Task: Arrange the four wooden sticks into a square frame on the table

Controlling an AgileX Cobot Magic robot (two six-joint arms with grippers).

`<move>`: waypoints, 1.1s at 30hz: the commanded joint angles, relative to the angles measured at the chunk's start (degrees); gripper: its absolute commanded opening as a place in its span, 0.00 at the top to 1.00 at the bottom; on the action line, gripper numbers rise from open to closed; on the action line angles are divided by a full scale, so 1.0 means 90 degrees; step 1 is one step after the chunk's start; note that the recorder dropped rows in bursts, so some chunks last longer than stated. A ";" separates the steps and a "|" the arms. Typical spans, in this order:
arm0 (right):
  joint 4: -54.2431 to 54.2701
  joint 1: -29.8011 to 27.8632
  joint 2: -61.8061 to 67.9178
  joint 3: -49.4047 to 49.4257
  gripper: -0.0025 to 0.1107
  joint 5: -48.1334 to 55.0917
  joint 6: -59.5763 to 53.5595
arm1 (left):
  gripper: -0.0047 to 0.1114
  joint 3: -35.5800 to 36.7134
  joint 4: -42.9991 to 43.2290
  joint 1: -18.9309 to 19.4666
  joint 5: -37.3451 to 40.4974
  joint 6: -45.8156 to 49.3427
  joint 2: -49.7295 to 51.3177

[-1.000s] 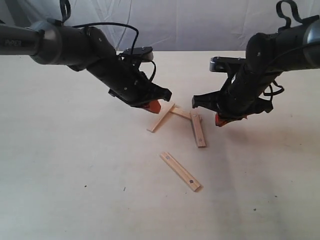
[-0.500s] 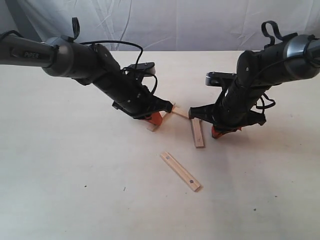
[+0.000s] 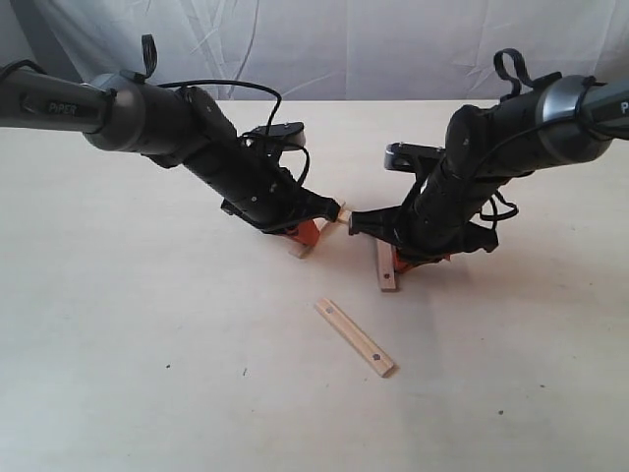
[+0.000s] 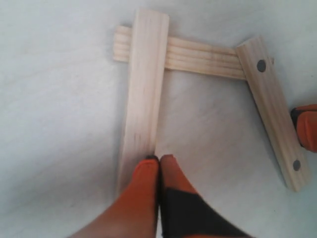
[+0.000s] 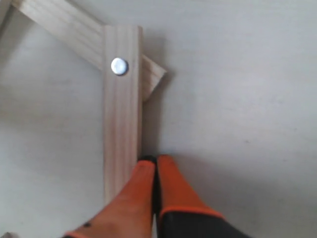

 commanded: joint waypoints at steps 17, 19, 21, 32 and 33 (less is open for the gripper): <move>0.1304 0.0025 0.0096 0.0023 0.98 -0.0165 -0.0047 | 0.96 0.0008 0.0022 -0.0014 -0.0102 0.0019 0.0022; 0.1304 -0.0017 0.0050 0.0023 0.98 -0.0122 -0.0047 | 0.96 0.0008 -0.0009 -0.0014 -0.0045 0.0019 0.0008; 0.1223 -0.0116 -0.0088 0.0023 0.98 -0.0023 -0.0047 | 0.96 -0.0036 0.0002 0.0016 0.0017 0.0019 -0.0096; -0.0536 0.0357 -0.1441 0.0023 0.97 0.1521 -0.1357 | 0.96 0.0601 0.3601 0.0904 0.0283 -0.2920 -0.2494; -0.0584 0.0552 -0.1406 0.0023 0.97 0.1521 -0.1443 | 0.96 0.0841 0.3734 0.0946 0.0219 -0.3051 -0.2773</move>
